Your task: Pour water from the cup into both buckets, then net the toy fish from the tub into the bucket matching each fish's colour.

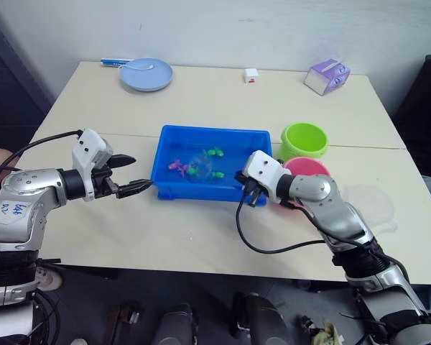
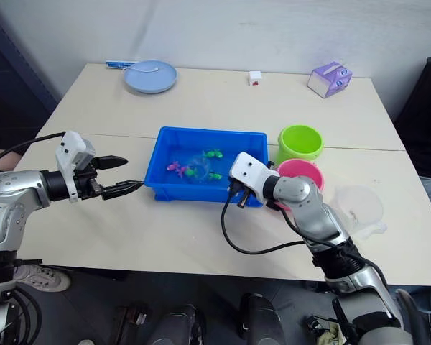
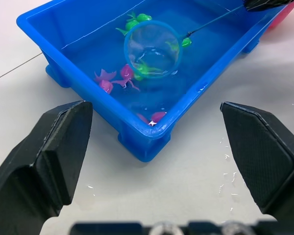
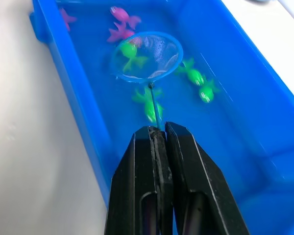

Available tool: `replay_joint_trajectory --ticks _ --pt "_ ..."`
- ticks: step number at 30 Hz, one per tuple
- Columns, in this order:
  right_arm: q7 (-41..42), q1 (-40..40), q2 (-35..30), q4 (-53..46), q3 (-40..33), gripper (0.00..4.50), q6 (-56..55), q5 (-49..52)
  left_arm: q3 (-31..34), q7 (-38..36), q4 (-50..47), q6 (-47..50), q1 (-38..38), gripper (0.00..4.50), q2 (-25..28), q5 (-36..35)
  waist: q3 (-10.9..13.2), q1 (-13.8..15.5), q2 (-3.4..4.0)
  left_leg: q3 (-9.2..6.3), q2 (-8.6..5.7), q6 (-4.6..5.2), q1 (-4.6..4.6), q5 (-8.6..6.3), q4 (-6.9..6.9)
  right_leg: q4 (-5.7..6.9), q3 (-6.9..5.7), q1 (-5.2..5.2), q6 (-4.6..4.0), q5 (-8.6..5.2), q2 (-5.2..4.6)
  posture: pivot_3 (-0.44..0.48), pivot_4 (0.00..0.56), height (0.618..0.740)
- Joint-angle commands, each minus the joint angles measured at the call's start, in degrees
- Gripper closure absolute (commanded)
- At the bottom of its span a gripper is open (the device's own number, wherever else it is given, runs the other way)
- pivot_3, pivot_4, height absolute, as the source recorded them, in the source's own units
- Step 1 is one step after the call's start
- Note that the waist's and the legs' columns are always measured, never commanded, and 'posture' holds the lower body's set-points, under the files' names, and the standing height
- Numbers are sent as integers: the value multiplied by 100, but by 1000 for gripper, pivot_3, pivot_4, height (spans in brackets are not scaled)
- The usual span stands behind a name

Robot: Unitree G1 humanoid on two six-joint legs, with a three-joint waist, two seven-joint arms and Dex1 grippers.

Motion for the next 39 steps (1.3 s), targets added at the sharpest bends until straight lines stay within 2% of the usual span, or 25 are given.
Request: replay_joint_trajectory --ticks 1,10,18,27,39 --pt "-54 -187 -131 -124 -302 3744 -66 -41 62 3 -56 -124 -91 0 -6 -67 0 -1 1 0 0 0 0 0 0 0 0 -1 0 0 0 0 150 739" --pt "-63 -351 -52 -19 -315 3744 -85 -3 31 14 -5 -185 -129 0 -62 -66 1 -1 1 0 1 0 0 0 -2 0 0 -1 0 0 0 0 150 739" --pt "-171 -463 107 414 113 3744 -495 -466 56 30 -11 -207 -135 0 -89 -58 1 -9 1 0 1 0 0 0 -1 0 0 -1 0 0 0 0 150 739" --pt "-63 -540 166 585 222 3744 -814 -679 80 81 -60 -216 -79 0 -131 -66 1 -9 2 0 1 0 0 0 -2 0 0 -1 0 0 0 0 150 739" --pt "384 -314 309 -188 -318 3744 303 179 34 68 -55 -275 -111 0 -231 -98 1 -1 2 -2 1 0 -1 0 -1 -1 -1 0 0 0 -1 0 150 739"
